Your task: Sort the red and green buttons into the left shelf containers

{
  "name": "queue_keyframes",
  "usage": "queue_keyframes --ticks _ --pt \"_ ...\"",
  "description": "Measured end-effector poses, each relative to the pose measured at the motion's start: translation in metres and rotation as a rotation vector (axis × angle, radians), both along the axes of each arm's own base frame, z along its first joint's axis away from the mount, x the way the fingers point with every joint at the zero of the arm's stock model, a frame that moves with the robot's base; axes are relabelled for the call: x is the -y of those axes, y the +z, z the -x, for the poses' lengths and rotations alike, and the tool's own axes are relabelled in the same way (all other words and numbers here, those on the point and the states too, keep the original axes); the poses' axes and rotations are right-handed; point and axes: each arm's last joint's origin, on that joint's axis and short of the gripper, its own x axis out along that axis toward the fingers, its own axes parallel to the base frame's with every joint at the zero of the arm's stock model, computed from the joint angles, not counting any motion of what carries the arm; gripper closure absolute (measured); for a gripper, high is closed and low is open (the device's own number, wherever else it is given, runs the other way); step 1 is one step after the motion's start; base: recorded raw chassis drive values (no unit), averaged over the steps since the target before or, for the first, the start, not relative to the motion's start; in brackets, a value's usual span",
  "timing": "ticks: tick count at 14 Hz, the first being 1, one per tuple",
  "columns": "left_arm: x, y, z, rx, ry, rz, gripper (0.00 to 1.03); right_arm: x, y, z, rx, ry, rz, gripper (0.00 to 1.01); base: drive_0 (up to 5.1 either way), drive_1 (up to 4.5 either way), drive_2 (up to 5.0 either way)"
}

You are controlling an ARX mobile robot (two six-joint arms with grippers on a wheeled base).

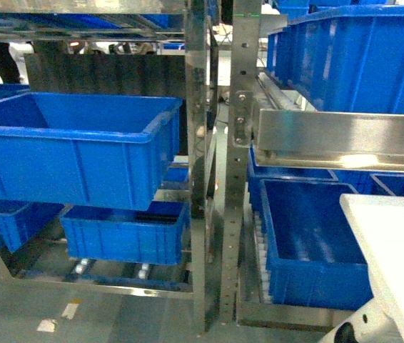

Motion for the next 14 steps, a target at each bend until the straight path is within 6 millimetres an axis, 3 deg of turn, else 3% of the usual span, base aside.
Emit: queue_keyframes --ticks 10,14 --pt "-0.0001 0.0003 0.0000 0.003 0.001 0.001 0.76 0.0000 -0.0001 -0.0001 0.000 0.000 0.000 0.72 -4.9 2.58 2.6" --pt "-0.0001 0.0002 0.0000 0.002 0.001 0.000 0.76 0.0000 -0.0006 -0.0003 -0.004 0.001 -0.001 0.72 -4.5 4.13 0.2"
